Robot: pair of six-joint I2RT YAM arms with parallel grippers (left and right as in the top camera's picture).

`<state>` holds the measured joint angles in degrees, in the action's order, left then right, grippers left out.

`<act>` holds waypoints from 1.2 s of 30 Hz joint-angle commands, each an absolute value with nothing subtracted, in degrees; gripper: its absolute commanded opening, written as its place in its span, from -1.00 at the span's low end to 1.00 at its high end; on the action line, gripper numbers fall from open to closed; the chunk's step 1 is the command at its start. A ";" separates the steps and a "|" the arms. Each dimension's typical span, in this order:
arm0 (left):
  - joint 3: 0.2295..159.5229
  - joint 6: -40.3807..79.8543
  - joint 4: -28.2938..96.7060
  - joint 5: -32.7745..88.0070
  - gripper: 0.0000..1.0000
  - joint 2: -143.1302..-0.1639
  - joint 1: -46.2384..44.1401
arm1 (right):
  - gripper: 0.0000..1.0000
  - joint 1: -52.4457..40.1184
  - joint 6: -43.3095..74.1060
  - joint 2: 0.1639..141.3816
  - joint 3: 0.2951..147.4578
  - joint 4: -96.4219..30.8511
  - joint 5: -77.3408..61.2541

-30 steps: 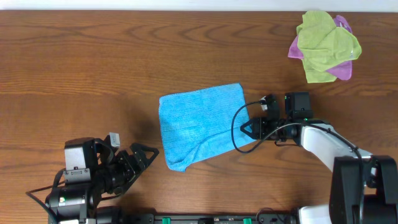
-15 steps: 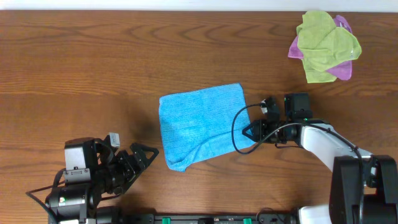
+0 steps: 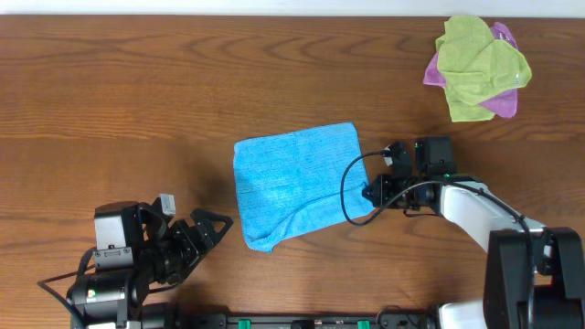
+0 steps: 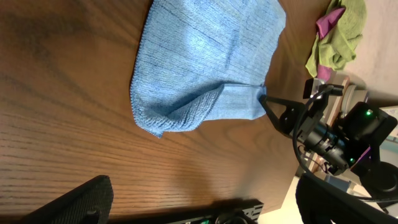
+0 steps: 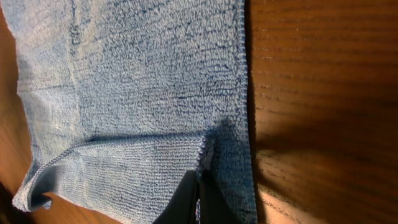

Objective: Fold the cloth

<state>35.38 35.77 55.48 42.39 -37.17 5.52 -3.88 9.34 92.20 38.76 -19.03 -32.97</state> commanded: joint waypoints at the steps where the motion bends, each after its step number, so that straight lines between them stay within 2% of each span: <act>1: 35.22 34.65 55.44 41.69 0.90 -37.01 5.61 | -0.98 -4.38 7.05 92.42 38.41 -20.34 -34.20; 24: 35.22 35.59 50.68 40.23 0.91 -37.01 5.61 | -0.94 -5.10 -8.25 80.66 38.41 -46.41 -35.90; 32: 35.22 36.25 49.08 40.03 0.91 -37.01 5.61 | -0.73 -9.04 -14.74 80.62 38.41 -45.52 -42.46; 36: 35.22 36.25 49.01 40.03 0.90 -37.01 5.61 | -0.86 -12.49 -15.46 80.62 38.41 -44.34 -42.83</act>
<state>35.38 36.21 49.19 40.47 -37.19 5.52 -10.39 -13.06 81.23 38.52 -44.47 -40.03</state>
